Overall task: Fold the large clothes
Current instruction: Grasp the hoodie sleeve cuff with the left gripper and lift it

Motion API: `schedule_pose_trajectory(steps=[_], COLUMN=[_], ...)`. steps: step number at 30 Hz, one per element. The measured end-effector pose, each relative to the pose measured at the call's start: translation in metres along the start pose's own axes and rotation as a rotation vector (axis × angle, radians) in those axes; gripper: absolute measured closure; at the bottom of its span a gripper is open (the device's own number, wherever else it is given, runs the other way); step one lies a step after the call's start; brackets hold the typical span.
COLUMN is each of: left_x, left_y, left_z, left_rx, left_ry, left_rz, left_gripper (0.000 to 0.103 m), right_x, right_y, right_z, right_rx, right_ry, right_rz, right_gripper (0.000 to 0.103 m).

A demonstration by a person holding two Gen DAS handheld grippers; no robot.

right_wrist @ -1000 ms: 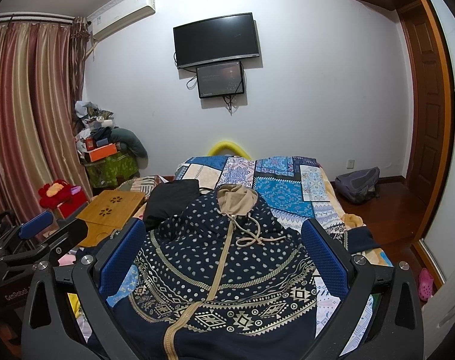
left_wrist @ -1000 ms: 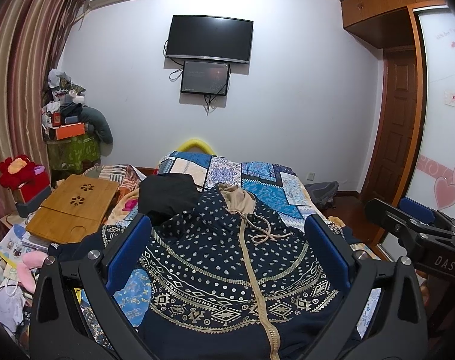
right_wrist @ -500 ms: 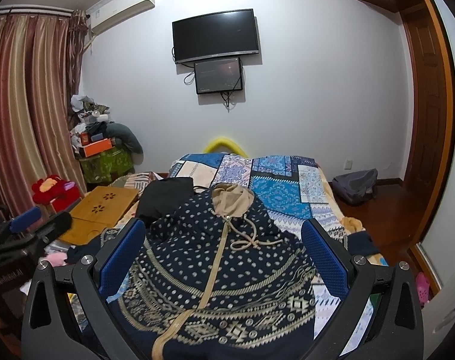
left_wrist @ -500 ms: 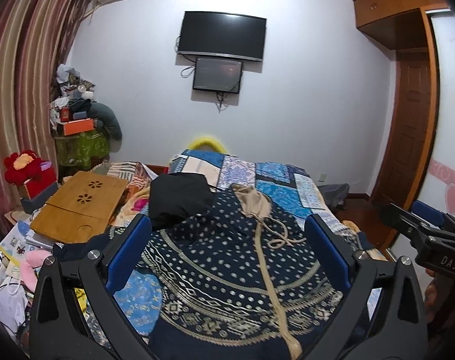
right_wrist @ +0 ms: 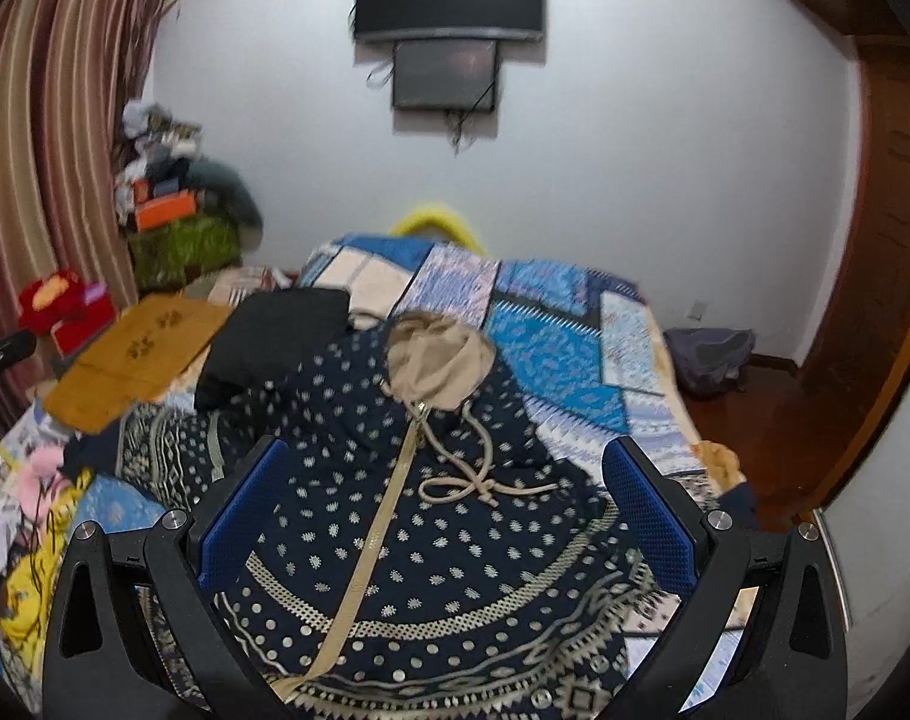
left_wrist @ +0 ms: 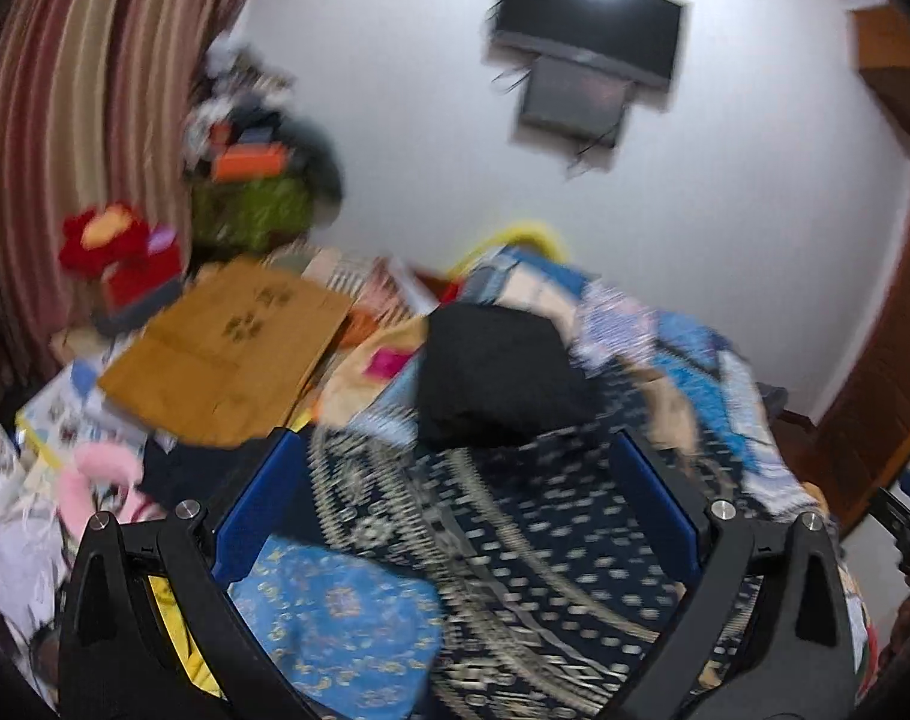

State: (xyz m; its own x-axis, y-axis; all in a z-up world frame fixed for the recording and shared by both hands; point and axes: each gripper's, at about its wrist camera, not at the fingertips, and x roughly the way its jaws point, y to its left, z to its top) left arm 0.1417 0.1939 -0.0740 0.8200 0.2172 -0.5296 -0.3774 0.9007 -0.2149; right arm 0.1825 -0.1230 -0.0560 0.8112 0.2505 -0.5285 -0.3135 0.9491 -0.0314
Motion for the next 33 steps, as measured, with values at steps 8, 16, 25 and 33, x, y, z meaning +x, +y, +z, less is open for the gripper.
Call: schedule_pose_trajectory(steps=[8,16,25,33], left_x=[0.1,0.152,0.183,0.176], left_y=[0.11,0.174,0.186,0.139], left_z=[-0.03,-0.082,-0.081,-0.031], left_rx=[-0.252,-0.541,-0.513,-0.19], left_ry=[0.287,0.467,0.432,0.298], left_rz=[0.094,-0.006,0.134,0.263], left_gripper=[0.0,0.017,0.05,0.099], right_x=[0.077,0.125,0.149,0.143], right_y=[0.003,0.002,0.0,-0.005], right_z=[-0.004,-0.019,-0.03,-0.026], right_rx=[-0.019,0.01,0.02,0.006], right_ry=[0.222,0.358,0.416,0.4], right_rz=[0.087,0.121,0.122,0.091], right_gripper=[0.0,0.0,0.0,0.0])
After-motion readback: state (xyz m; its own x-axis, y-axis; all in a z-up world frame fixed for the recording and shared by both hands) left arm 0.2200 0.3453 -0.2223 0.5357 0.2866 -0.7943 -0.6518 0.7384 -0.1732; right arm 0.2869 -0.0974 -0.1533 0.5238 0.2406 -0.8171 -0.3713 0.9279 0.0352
